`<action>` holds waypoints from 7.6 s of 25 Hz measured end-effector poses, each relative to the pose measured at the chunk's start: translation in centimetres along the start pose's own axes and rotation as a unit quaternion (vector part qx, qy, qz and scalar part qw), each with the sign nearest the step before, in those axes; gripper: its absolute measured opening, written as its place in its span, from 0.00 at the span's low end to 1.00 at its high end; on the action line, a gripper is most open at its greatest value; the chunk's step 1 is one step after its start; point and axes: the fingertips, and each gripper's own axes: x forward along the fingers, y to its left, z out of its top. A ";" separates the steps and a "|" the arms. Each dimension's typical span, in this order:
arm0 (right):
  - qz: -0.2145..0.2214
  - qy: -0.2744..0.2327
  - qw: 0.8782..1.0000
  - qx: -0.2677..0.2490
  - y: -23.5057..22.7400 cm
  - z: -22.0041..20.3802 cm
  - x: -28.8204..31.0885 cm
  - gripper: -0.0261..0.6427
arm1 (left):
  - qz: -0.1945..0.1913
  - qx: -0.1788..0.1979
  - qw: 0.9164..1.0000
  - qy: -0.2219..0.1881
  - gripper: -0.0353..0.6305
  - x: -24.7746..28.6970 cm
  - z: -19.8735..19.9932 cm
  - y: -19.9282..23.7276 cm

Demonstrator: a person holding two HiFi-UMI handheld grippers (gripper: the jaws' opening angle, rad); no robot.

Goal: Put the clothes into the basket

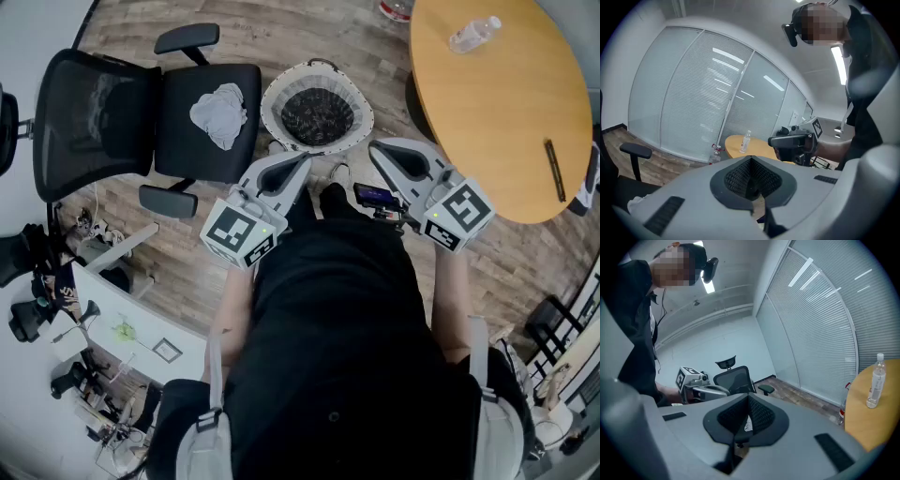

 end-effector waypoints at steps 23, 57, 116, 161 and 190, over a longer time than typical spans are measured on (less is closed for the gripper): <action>-0.014 -0.001 1.000 0.014 -1.2 0.9 1.6 0.06 | 0.008 -0.015 0.999 0.027 0.07 -0.2 -1.3 1.6; 0.017 0.083 0.996 0.020 -2.1 3.8 17.5 0.06 | 0.101 -0.066 0.985 0.120 0.07 -5.4 -6.1 22.2; -0.075 0.222 0.958 0.167 -1.8 -8.9 25.4 0.06 | 0.191 -0.017 0.885 0.425 0.73 -1.1 -40.4 49.4; -0.104 0.173 0.966 0.161 -1.9 -6.0 25.2 0.06 | 0.234 -0.026 0.873 0.428 0.19 -2.0 -38.8 51.8; -0.123 0.046 0.989 0.074 -1.5 3.4 23.3 0.06 | 0.187 -0.006 0.926 0.328 0.19 -6.9 -21.5 40.7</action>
